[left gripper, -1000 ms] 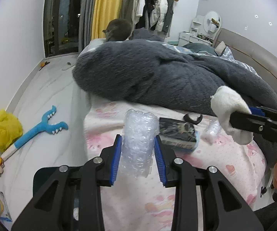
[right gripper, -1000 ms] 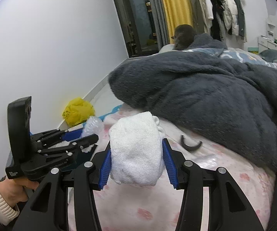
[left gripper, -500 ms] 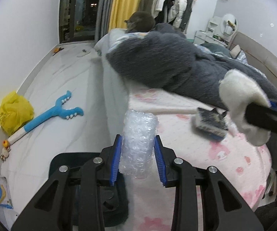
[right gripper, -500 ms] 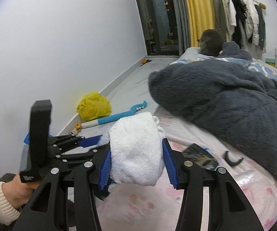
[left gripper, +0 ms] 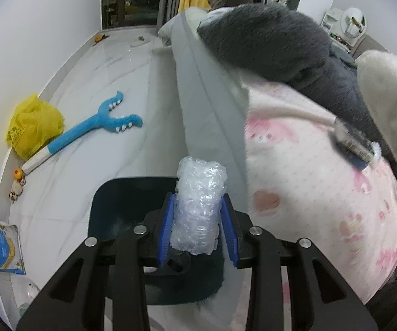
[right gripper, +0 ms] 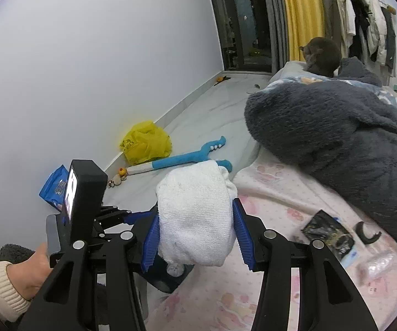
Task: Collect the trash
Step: 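Carry the white cloth and bubble-wrap roll over the teal bin with both grippers, then open the left gripper to drop the bubble wrap while the right gripper drops the cloth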
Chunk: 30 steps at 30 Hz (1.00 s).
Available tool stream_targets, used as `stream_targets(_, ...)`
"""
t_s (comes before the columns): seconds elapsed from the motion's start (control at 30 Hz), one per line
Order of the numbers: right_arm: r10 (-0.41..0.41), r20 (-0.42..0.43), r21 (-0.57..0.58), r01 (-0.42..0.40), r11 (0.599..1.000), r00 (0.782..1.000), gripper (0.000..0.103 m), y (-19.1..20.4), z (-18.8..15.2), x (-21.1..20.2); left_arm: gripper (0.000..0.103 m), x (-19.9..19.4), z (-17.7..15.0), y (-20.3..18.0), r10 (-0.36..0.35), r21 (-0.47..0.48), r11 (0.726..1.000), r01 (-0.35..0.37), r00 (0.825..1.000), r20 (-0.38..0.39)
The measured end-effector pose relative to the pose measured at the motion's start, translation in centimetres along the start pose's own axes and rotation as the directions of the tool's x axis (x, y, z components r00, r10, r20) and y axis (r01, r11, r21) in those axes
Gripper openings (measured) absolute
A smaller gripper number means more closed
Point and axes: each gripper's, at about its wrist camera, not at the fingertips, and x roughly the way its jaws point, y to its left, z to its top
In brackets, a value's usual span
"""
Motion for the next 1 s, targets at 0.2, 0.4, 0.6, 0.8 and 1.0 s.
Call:
stream_targets(0.2, 0.023, -0.023, -0.010, -0.024, 1.000, 0.999, 0.050, 1.7, 0.0, 1.7, 0.036, 1.0, -1.1, 2.4, 0.012, -0.032, 0.999, -0.014, 0.998, -0.068)
stream_targets(0.4, 0.046, -0.050, -0.031, -0.048, 0.998, 0.998, 0.050, 3.5, -0.1, 3.3, 0.037, 2.1, -2.5, 4.5, 0.026, -0.048, 0.998, -0.033, 0.988, -0.153)
stream_targets(0.6, 0.057, -0.077, -0.038, -0.060, 0.997, 0.995, 0.050, 4.5, 0.0, 5.1, 0.038, 2.2, -3.1, 5.8, 0.027, -0.055, 0.998, -0.038, 0.982, -0.185)
stream_targets(0.8, 0.066, -0.099, -0.048, -0.071, 0.996, 0.993, 0.050, 5.5, -0.2, 6.6, 0.054, 2.2, -3.9, 7.1, 0.015, -0.075, 0.997, -0.032, 0.976, -0.215)
stream_targets(1.0, 0.052, -0.139, -0.051, -0.059, 0.997, 0.989, 0.050, 5.6, -0.6, 8.6, 0.066, 1.4, -3.9, 7.9, 0.027, -0.076, 0.996, -0.042, 0.981, -0.193)
